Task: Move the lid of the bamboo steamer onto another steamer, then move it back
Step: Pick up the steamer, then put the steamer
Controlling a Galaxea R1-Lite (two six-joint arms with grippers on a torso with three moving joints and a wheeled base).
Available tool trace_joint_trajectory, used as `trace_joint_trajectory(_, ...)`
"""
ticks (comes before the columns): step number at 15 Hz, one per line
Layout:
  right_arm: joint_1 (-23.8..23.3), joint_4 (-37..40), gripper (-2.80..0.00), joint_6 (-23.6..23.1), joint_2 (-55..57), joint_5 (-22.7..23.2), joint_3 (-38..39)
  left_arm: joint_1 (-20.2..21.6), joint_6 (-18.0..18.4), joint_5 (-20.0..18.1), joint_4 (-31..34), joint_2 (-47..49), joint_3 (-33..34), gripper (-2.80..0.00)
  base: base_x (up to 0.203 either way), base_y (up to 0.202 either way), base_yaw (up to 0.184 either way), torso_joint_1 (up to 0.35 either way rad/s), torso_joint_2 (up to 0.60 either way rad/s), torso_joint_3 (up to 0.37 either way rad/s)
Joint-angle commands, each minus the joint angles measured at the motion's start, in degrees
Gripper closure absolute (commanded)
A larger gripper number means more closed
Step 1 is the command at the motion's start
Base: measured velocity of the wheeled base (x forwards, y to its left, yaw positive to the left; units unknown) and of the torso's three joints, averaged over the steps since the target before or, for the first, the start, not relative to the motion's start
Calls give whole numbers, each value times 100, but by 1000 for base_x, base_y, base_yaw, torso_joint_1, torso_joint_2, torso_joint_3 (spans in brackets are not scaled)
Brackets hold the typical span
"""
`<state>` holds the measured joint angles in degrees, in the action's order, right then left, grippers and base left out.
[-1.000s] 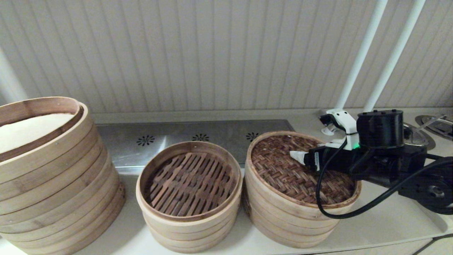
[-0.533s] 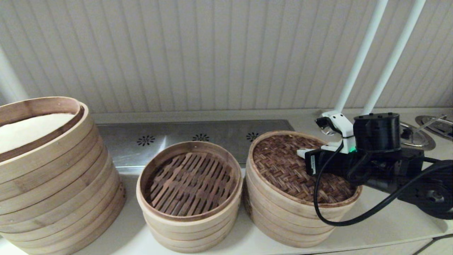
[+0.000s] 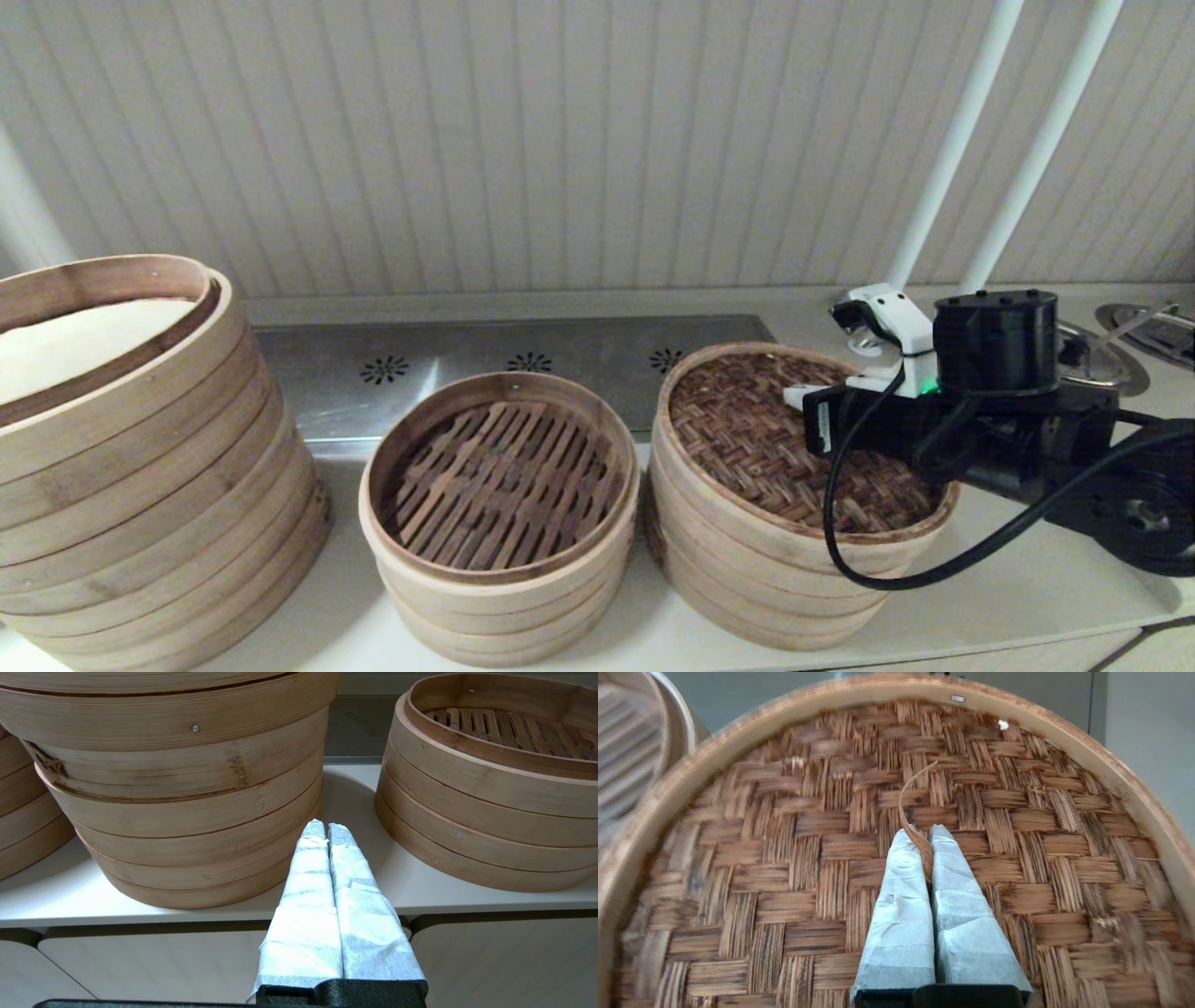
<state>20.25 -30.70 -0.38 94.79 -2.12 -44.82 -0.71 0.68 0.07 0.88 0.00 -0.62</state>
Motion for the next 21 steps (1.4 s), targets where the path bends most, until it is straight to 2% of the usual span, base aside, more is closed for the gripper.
trace_joint_trajectory(1, 5, -15, 0, -6, -164, -5, -106, 0, 2, 1, 0, 9, 1, 0, 0, 0, 0, 0, 0, 0)
trace_joint_trajectory(13, 42, 162, 0, -15, -628, -17, -509, 0, 2, 1, 0, 9, 1, 0, 0, 0, 0, 0, 0, 0)
trace_joint_trajectory(17, 475, 685, 0, 23, -589, -22, -1013, 0, 2, 1, 0, 9, 1, 0, 0, 0, 0, 0, 0, 0)
trace_joint_trajectory(21, 1065, 819, 0, 38, -306, -352, -1394, 0, 2, 1, 0, 9, 1, 0, 0, 0, 0, 0, 0, 0)
